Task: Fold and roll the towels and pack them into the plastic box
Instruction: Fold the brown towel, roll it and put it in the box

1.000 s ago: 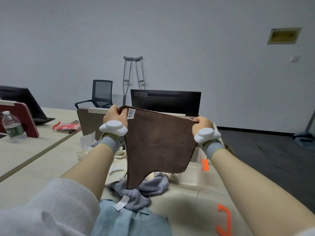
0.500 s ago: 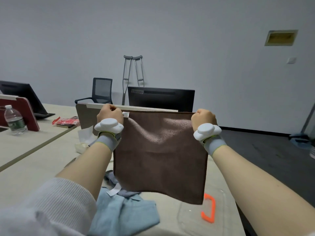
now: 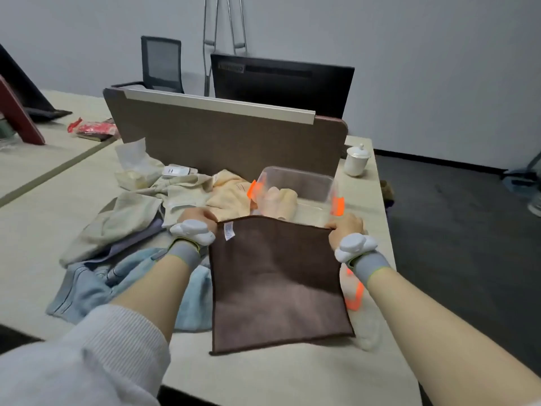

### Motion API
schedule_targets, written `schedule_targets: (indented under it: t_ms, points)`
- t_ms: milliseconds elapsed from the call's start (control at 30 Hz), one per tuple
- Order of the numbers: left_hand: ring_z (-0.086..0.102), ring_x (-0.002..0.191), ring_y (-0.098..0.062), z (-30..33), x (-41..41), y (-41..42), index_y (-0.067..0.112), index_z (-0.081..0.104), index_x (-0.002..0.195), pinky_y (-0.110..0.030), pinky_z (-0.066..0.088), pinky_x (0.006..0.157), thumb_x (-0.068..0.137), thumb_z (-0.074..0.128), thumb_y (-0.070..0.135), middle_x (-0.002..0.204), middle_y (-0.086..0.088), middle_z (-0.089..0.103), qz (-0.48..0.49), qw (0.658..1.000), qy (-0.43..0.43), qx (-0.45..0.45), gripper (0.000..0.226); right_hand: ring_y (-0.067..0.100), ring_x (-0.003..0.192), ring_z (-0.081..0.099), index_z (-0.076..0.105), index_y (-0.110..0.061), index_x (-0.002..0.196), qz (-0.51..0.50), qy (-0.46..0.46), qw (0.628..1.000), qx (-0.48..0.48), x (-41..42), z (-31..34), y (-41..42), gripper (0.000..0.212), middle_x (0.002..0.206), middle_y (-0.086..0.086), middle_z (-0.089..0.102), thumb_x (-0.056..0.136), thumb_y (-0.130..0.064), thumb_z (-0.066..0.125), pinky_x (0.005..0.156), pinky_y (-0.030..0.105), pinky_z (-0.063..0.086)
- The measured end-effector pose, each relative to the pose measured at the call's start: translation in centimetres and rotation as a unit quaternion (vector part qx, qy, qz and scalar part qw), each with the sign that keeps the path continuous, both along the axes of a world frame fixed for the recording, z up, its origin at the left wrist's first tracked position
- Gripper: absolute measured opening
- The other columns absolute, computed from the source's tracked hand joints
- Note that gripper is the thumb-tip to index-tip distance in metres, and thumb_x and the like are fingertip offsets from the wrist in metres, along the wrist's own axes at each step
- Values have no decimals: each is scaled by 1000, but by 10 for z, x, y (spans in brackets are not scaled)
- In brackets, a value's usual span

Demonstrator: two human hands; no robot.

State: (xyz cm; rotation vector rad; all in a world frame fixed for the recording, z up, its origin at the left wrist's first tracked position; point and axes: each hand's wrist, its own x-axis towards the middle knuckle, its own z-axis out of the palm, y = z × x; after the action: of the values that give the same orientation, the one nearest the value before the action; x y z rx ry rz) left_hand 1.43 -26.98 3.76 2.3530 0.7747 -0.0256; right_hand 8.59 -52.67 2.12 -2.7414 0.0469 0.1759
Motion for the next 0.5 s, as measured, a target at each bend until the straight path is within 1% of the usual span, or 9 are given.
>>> schedule_targets:
  t_ms: [33,100,167,233,300,333,400,433,500]
  points:
    - [61,108,-33,-14,-2,-1,5,71,102,-35,49,95,73,61,11,113,-15,68,3,1000,15,-18,31,31,131,35,63,-20,124,12,11,1000,-17,-3,-15,-3,50,133,8,49,87,4,39,104,35,38]
    - [63,104,-33,-37,-8,-3,3,71,97,-36,50,92,81,60,9,107,-18,69,7,999,37,-19,20,32,128,38,64,-14,120,26,5,999,-26,-10,-43,-13,48,131,12,50,85,7,39,99,34,39]
    - [61,89,-31,-56,-16,-7,8,67,84,-32,48,78,85,55,8,92,-15,66,10,998,60,9,12,32,120,44,63,-9,100,29,6,999,-25,-18,-62,-21,35,122,13,54,81,8,40,92,34,41]
    - [51,79,-28,-70,-30,-13,13,60,74,-27,39,71,87,50,16,85,-11,57,9,995,86,48,17,33,112,49,49,-14,84,37,18,998,-39,-29,-75,-29,24,114,13,58,78,8,40,86,34,41]
    - [57,86,-32,-86,-41,-18,17,55,63,-26,41,72,82,48,26,87,-12,61,-9,990,120,70,22,32,111,49,47,-17,80,75,32,994,-70,-40,-85,-35,24,112,13,59,76,7,42,86,33,39]
    - [60,93,-33,-92,-46,-21,15,53,62,-28,45,75,80,50,25,93,-14,65,-15,987,141,72,21,31,114,47,48,-17,77,89,42,992,-84,-45,-88,-39,24,113,13,58,77,6,43,88,32,38]
    - [61,96,-33,-101,-56,-27,12,60,74,-29,48,79,78,53,16,103,-15,67,-17,982,175,69,9,29,119,43,39,-17,62,107,63,988,-91,-53,-94,-45,28,106,11,52,78,5,45,86,30,36]
    - [60,92,-31,-105,-60,-29,11,65,84,-28,48,78,78,53,14,104,-14,67,-16,980,187,66,14,28,120,42,32,-18,57,112,72,987,-93,-56,-97,-48,34,102,9,48,79,5,45,82,29,35]
    - [54,84,-28,-111,-67,-33,13,67,97,-24,44,73,80,51,13,100,-11,64,-21,976,208,65,24,27,121,41,35,-16,61,113,79,986,-98,-61,-99,-53,29,106,9,52,79,4,45,82,28,36]
